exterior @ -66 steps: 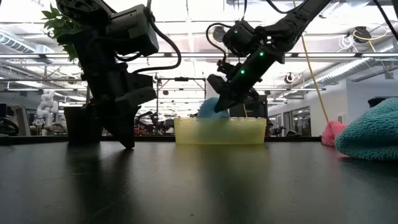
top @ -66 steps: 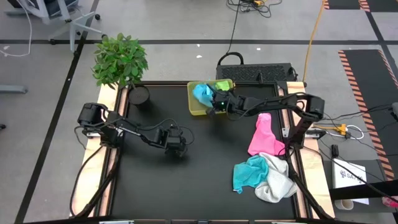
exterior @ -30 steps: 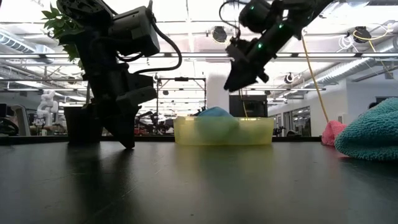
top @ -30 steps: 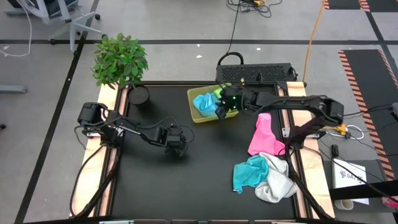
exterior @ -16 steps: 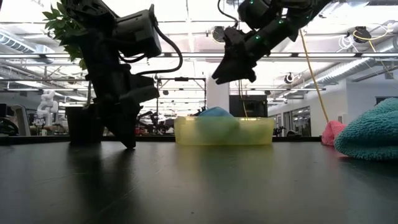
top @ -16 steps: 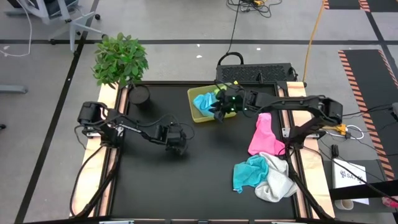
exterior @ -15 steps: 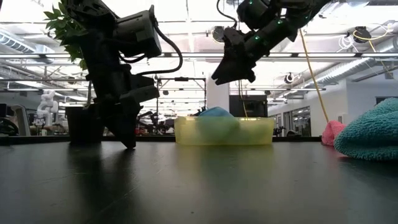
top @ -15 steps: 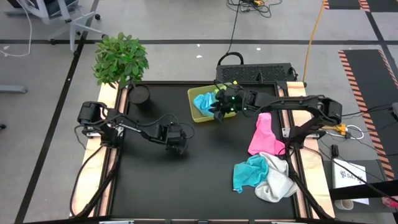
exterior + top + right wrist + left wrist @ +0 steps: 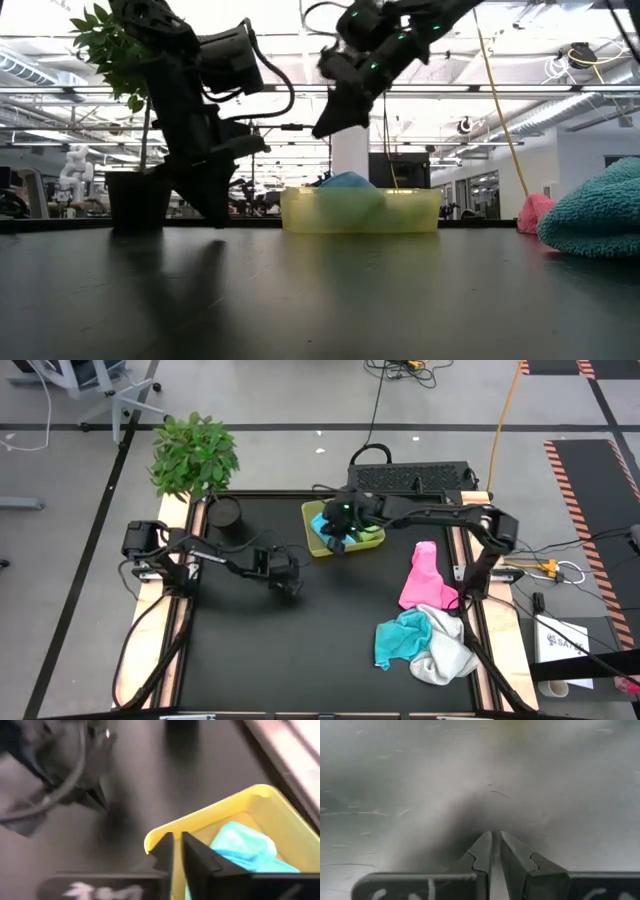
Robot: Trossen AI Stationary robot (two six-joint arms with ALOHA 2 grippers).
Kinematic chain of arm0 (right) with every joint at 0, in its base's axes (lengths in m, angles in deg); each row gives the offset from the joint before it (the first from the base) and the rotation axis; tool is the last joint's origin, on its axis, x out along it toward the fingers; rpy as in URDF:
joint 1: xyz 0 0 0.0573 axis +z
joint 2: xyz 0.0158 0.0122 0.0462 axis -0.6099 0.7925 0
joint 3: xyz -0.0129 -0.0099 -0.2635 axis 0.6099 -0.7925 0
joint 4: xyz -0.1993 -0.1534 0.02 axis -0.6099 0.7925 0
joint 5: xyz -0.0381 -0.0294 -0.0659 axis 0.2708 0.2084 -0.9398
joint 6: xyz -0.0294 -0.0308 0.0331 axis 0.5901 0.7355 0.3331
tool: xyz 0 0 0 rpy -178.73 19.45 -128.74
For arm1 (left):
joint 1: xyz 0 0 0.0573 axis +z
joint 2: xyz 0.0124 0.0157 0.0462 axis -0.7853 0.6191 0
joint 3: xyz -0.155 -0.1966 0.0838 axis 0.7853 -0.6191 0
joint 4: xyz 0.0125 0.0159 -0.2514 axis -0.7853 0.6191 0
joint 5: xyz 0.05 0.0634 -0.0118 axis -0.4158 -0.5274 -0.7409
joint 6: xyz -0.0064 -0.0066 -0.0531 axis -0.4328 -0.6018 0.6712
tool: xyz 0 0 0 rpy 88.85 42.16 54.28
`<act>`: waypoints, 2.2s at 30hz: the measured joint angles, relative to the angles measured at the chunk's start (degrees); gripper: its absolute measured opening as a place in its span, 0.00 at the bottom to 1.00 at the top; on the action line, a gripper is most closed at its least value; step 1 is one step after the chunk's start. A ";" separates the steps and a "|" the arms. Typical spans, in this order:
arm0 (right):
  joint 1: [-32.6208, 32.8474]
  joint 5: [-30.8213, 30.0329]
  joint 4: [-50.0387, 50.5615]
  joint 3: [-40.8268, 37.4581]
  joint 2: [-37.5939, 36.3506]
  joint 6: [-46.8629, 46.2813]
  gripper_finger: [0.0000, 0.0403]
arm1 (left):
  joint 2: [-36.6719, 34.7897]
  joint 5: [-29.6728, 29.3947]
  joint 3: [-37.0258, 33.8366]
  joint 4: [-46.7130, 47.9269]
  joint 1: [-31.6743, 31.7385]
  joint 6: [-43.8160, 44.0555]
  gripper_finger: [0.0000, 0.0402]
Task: Fold microfiber towels
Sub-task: Put the left blue microfiber cloth into the bin
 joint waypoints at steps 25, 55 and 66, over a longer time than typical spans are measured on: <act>-0.52 0.05 11.45 10.52 12.86 9.04 0.00 | -0.12 -2.10 0.07 0.34 -2.74 2.32 0.09; -3.87 -16.46 22.03 6.07 6.96 15.36 0.00 | -0.21 -2.12 0.13 1.36 -2.74 3.39 0.09; -3.14 -2.75 13.75 6.16 8.68 18.16 0.00 | -0.21 -1.47 0.13 1.72 -3.87 3.54 0.09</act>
